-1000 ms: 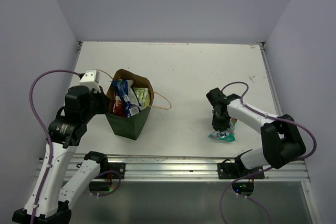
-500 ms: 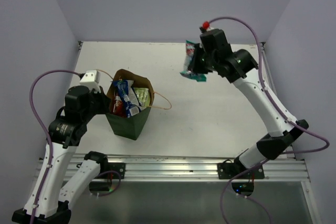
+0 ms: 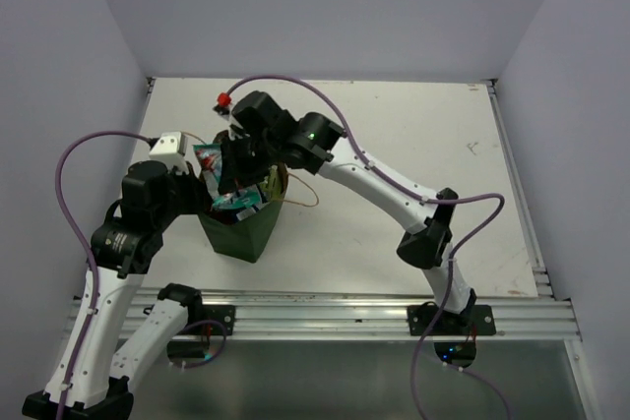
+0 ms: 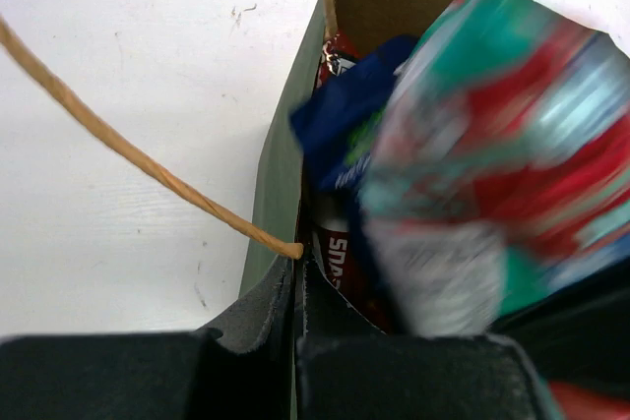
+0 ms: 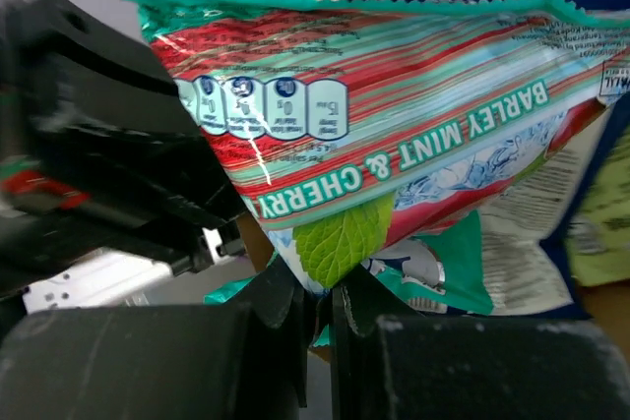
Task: Place the snacks into the paper bag
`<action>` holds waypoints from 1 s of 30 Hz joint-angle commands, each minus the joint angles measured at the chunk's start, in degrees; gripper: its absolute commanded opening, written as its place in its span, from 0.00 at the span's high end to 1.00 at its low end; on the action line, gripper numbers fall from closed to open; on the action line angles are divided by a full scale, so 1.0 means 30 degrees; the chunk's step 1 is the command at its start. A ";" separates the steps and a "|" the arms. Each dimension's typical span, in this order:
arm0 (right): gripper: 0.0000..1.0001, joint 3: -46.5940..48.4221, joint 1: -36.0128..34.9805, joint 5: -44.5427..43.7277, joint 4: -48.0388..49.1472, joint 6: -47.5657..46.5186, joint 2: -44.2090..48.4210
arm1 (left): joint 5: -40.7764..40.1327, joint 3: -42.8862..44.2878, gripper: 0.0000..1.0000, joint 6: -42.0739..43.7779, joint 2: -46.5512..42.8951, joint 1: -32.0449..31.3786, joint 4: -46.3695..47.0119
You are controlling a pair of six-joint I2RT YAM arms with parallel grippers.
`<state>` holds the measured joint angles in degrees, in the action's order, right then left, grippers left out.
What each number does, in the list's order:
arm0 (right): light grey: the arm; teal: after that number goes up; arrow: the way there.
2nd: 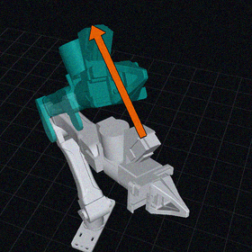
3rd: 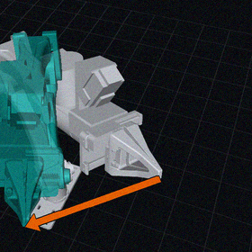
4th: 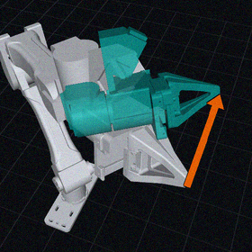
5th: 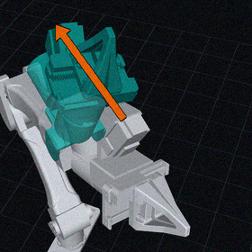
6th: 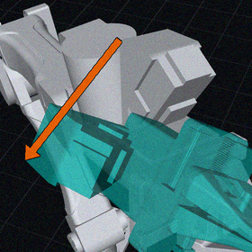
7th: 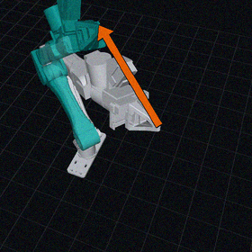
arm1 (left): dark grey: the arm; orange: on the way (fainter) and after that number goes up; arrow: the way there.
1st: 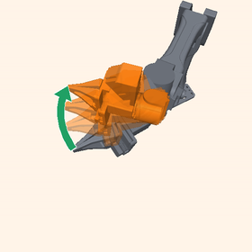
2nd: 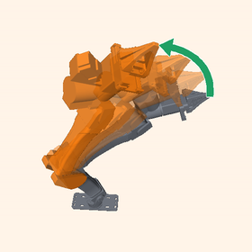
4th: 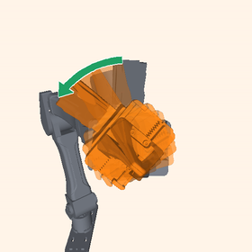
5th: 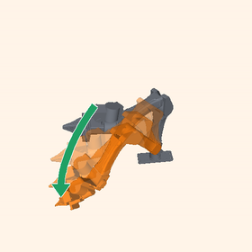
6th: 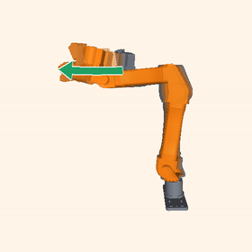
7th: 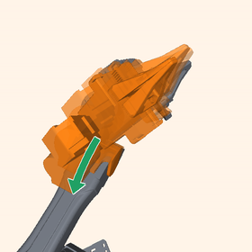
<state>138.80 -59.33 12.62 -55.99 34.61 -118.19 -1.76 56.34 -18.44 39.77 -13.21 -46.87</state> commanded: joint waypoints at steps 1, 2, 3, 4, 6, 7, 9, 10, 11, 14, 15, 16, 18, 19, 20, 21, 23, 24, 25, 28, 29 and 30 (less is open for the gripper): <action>1.00 0.0286 -0.0905 0.1944 0.0675 0.0650 0.0404 | 0.0118 -0.0028 1.00 0.0052 -0.0160 -0.0166 0.0331; 1.00 0.0227 -0.1052 0.1945 0.0558 0.0709 0.0374 | 0.0147 -0.0029 1.00 0.0023 -0.0161 -0.0166 0.0331; 1.00 0.0024 -0.1285 0.1713 0.0412 0.0709 0.0432 | 0.0147 -0.0116 1.00 0.0051 -0.0161 -0.0166 0.0360; 1.00 -0.0239 -0.1317 0.1566 0.0410 0.0651 0.0606 | 0.0147 -0.0146 1.00 0.0052 -0.0161 -0.0166 0.0331; 1.00 -0.1264 -0.1375 0.1098 0.0265 0.0592 0.0783 | 0.0147 -0.0175 1.00 0.0022 -0.0190 -0.0166 0.0389; 1.00 -0.1470 -0.1375 0.0283 0.0061 0.0505 0.0813 | 0.0176 -0.0204 1.00 0.0022 -0.0190 -0.0166 0.0390; 1.00 -0.1153 -0.1346 -0.0774 -0.1337 0.0387 0.0492 | 0.0176 -0.0205 1.00 0.0022 -0.0219 -0.0166 0.0361; 1.00 -0.0860 -0.1375 -0.1795 -0.1841 0.0387 0.0288 | 0.0147 -0.0176 1.00 0.0022 -0.0219 -0.0166 0.0360; 1.00 -0.0016 -0.1346 -0.2269 -0.2426 0.0300 -0.0120 | 0.0089 -0.0175 1.00 0.0051 -0.0248 -0.0166 0.0331; 1.00 0.0957 -0.1375 -0.4141 -0.4333 0.0095 -0.0446 | 0.0030 -0.0146 1.00 0.0081 -0.0307 -0.0166 0.0273; 1.00 0.0872 -0.1375 -0.4439 -0.4684 0.0065 -0.0418 | 0.0030 -0.0175 1.00 0.0052 -0.0307 -0.0166 0.0273; 1.00 0.0755 -0.1317 -0.4732 -0.4832 0.0036 -0.0446 | 0.0059 -0.0175 1.00 0.0052 -0.0307 -0.0166 0.0331; 1.00 0.0403 -0.1317 -0.4969 -0.5038 -0.0140 -0.0679 | 0.0088 -0.0234 1.00 0.0081 -0.0307 -0.0166 0.0360; 1.00 0.0402 -0.1288 -0.4940 -0.5097 -0.0198 -0.0826 | 0.0117 -0.0234 1.00 0.0081 -0.0307 -0.0166 0.0389; 0.93 0.0518 -0.1317 -0.4853 -0.5040 -0.0315 -0.0914 | 0.0118 -0.0205 1.00 0.0081 -0.0307 -0.0166 0.0390; 0.71 0.0665 -0.1317 -0.4678 -0.4865 -0.0403 -0.0944 | 0.0118 -0.0234 1.00 0.0052 -0.0307 -0.0166 0.0361; 0.57 0.1364 -0.1317 -0.4589 -0.4630 -0.0753 -0.0858 | 0.0089 -0.0234 1.00 0.0081 -0.0336 -0.0166 0.0331; 0.50 0.1659 -0.1317 -0.4617 -0.4281 -0.0843 -0.0712 | 0.0059 -0.0263 1.00 0.0052 -0.0336 -0.0166 0.0331; 0.48 0.1952 -0.1317 -0.4705 -0.4132 -0.0872 -0.0275 | 0.0059 -0.0292 1.00 0.0052 -0.0336 -0.0166 0.0331; 0.47 0.2600 -0.1288 -0.5346 -0.3722 -0.0756 0.0751 | 0.0059 -0.0351 1.00 0.0081 -0.0365 -0.0166 0.0418; 0.46 0.2194 -0.1317 -0.5553 -0.3576 -0.0611 0.1654 | 0.0059 -0.0380 1.00 0.0023 -0.0308 -0.0166 0.0419; 0.46 0.1871 -0.1288 -0.5729 -0.3371 -0.0551 0.2069 | 0.0088 -0.0409 1.00 0.0051 -0.0307 -0.0166 0.0477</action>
<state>142.69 -63.11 -1.87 -68.64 33.34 -119.74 -2.02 55.68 -18.46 39.03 -13.32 -46.87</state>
